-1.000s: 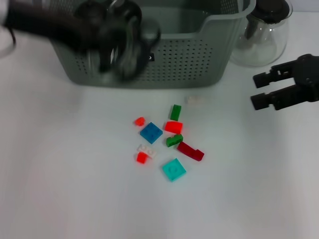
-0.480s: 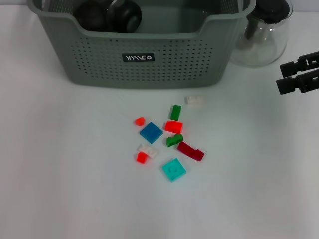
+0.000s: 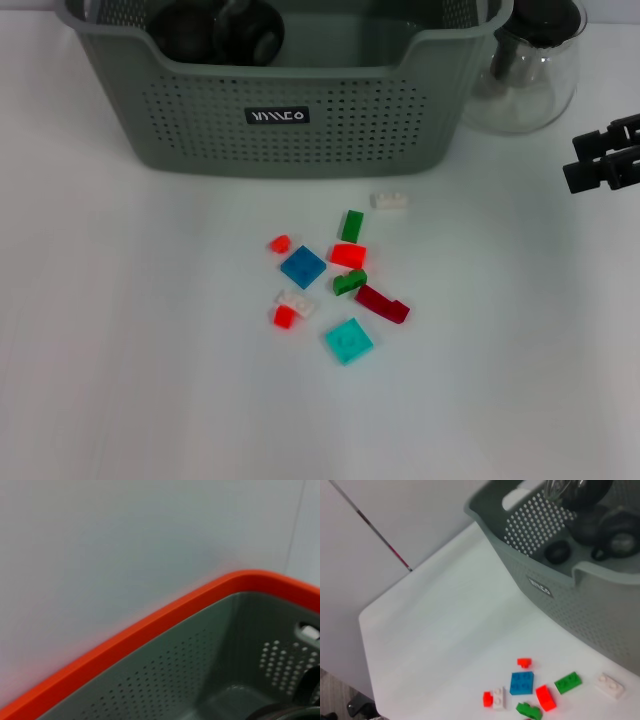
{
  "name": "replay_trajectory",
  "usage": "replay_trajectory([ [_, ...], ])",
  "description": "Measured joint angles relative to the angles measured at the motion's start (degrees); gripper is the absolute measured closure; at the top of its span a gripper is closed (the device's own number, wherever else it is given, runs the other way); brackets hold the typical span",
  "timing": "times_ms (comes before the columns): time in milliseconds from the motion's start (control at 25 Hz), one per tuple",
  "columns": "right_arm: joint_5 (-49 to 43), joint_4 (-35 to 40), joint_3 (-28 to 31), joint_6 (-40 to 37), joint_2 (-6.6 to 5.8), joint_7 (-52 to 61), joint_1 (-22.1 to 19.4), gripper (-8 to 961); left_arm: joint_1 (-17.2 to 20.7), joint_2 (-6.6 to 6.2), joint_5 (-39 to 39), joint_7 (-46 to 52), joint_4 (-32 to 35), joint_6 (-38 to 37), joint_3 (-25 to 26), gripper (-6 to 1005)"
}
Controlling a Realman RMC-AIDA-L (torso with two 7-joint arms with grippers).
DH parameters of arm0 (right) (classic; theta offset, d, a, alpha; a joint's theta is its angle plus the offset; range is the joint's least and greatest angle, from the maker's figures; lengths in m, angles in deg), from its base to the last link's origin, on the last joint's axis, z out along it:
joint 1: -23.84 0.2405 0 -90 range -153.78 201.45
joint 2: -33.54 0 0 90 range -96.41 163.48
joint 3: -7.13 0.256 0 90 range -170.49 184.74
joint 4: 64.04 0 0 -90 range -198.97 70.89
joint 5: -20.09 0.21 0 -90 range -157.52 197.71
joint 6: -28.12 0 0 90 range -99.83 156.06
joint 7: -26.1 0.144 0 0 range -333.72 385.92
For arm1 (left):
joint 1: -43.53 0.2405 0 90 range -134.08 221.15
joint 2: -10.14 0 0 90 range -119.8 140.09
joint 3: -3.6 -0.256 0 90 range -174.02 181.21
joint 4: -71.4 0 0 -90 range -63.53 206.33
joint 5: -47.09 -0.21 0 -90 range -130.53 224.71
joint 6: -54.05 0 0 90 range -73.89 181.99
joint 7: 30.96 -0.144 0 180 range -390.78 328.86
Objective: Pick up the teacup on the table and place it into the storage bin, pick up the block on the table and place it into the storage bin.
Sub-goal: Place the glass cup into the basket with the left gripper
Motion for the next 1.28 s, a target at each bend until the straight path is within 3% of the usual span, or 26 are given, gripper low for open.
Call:
replay_trajectory([
  [520, -0.5, 0.0, -0.2, 0.4, 0.31, 0.0, 0.4, 145, -4.3, 0.69, -8.8, 3.4, -11.4, 8.8, -2.9, 959],
  [1280, -0.4, -0.2, -0.3, 1.0, 0.51, -0.3, 0.1, 147, -4.3, 1.05, -8.9, 4.1, -17.2, 15.0, -8.5, 958],
])
